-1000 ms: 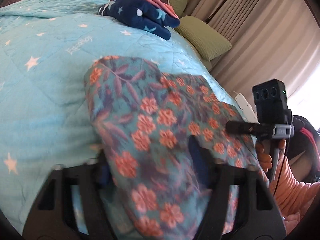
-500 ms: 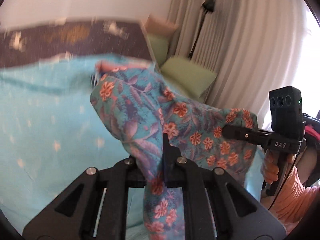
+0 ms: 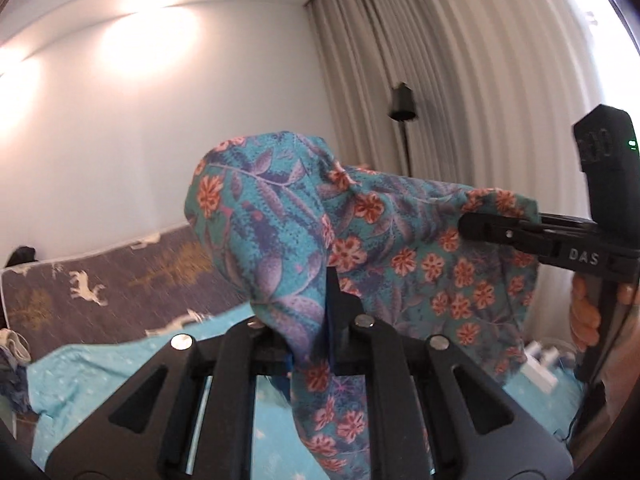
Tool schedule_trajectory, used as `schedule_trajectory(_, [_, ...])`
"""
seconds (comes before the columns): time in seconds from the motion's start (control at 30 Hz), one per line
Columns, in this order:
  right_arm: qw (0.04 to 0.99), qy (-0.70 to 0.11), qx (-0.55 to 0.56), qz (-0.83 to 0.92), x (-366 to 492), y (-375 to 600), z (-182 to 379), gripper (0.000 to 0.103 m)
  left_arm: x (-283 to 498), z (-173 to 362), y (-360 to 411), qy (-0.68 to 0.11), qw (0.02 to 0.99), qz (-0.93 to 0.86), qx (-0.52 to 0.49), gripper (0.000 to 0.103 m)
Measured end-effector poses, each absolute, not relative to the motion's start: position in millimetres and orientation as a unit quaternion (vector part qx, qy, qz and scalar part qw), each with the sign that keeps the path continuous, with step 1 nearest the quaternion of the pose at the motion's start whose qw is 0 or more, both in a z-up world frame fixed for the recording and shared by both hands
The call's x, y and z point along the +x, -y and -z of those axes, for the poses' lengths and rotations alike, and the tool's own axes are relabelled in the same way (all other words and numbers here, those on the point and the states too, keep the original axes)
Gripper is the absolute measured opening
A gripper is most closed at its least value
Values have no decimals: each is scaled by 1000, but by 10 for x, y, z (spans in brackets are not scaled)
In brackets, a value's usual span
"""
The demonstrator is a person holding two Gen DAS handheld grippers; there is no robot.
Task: Fold small clothes
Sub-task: 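Grasp the folded shirt with both grippers and lift it up, then carry the shirt onto the navy folded garment and open both grippers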
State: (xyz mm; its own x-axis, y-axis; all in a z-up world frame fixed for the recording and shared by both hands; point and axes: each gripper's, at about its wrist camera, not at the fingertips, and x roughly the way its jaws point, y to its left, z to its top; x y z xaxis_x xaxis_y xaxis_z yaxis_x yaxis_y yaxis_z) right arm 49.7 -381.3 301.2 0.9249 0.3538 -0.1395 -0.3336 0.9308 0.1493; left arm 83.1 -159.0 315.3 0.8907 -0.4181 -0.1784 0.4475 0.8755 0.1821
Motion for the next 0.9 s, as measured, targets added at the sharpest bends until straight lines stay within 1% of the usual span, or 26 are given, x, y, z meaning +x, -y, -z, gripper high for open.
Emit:
schedule_trajectory(0.07, [982, -77, 66, -162, 693, 3844, -3256, 13, 1029, -3314, 1675, -67, 969, 212, 105, 14])
schedule_trajectory(0.17, [983, -77, 76, -146, 1013, 3923, -3405, 13, 1409, -3414, 1757, -69, 973, 202, 92, 14])
schedule_trajectory(0.27, [983, -85, 80, -138, 1397, 3999, -3361, 13, 1906, -3309, 1862, -85, 974, 193, 83, 14])
schedule_trajectory(0.37, [982, -104, 84, -134, 1847, 4073, -3198, 13, 2413, -3042, 1987, -103, 976, 173, 88, 14])
schedule_trajectory(0.57, [975, -160, 93, -121, 2901, 4152, -2629, 13, 3427, -2316, 2152, -158, 973, 142, 86, 14])
schedule_trajectory(0.67, [967, -189, 113, -126, 3401, 4174, -2187, 13, 3862, -1822, 2150, -190, 971, 124, 79, 14])
schedule_trajectory(0.8, [955, -238, 127, -121, 4090, 4123, -1406, 14, 4435, -1201, 2155, -233, 965, 88, 78, 14])
schedule_trajectory(0.83, [954, -246, 126, -117, 4220, 4106, -1262, 14, 4579, -1015, 2156, -243, 964, 74, 79, 16])
schedule_trajectory(0.9, [955, -257, 115, -93, 4499, 4038, -860, 21, 4841, -643, 2136, -263, 960, 37, 84, 24])
